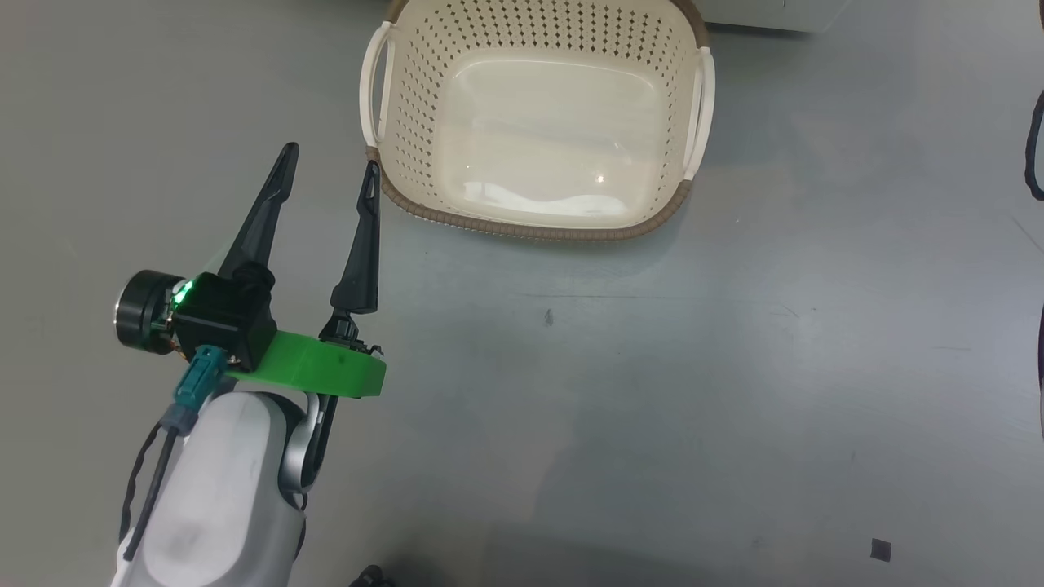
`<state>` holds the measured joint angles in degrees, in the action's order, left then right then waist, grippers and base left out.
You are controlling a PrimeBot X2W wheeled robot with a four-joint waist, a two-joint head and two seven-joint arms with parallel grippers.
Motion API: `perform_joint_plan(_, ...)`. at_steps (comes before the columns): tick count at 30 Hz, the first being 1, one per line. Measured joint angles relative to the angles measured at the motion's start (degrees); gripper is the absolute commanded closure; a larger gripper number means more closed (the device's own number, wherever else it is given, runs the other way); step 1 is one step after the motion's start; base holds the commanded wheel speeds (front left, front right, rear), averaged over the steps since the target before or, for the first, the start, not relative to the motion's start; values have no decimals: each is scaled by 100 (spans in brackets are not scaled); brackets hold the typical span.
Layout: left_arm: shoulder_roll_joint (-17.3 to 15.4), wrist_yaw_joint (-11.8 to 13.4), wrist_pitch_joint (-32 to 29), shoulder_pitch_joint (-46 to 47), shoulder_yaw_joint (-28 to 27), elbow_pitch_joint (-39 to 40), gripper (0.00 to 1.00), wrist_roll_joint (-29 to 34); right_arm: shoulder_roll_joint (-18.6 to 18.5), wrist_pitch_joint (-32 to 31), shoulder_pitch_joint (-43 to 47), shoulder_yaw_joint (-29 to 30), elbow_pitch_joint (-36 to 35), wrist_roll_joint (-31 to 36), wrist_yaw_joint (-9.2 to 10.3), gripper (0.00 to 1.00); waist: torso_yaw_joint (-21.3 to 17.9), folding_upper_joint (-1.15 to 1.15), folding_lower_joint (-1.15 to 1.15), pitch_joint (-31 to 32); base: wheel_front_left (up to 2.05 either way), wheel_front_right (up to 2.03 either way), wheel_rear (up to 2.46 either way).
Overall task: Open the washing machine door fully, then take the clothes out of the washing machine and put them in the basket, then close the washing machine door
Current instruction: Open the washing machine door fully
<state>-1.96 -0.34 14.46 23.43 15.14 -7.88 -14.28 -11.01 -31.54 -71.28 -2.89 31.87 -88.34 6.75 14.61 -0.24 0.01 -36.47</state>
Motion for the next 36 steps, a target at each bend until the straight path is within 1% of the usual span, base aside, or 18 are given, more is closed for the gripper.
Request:
perform_joint_plan(11,14,0,0,35,-12,-60,0,2,-68,-297,-109,-64,256,-33,-30,100,19,0,0,16,0,0,0)
perform_joint_plan(16,25,-1,0,36,-64,-126,0,2,-70,-480,-99,-141,403,-82,-159,100,-8,0,0,75,0,0,0)
perform_joint_plan(20,29,-4,7,36,-75,-148,0,2,-43,-660,-85,-211,458,-91,-183,100,-41,0,0,137,0,0,0)
perform_joint_plan(22,31,-4,24,36,-80,-158,0,5,-20,-725,-71,-240,475,-115,-264,100,-56,0,0,160,0,0,0)
perform_joint_plan(29,33,-4,24,34,-141,-231,0,34,59,-979,175,-322,571,-235,-454,100,-127,0,0,299,0,0,0)
perform_joint_plan(36,34,-5,24,22,-154,-267,0,38,196,-1210,450,-379,620,-344,-589,100,-211,0,0,458,0,0,0)
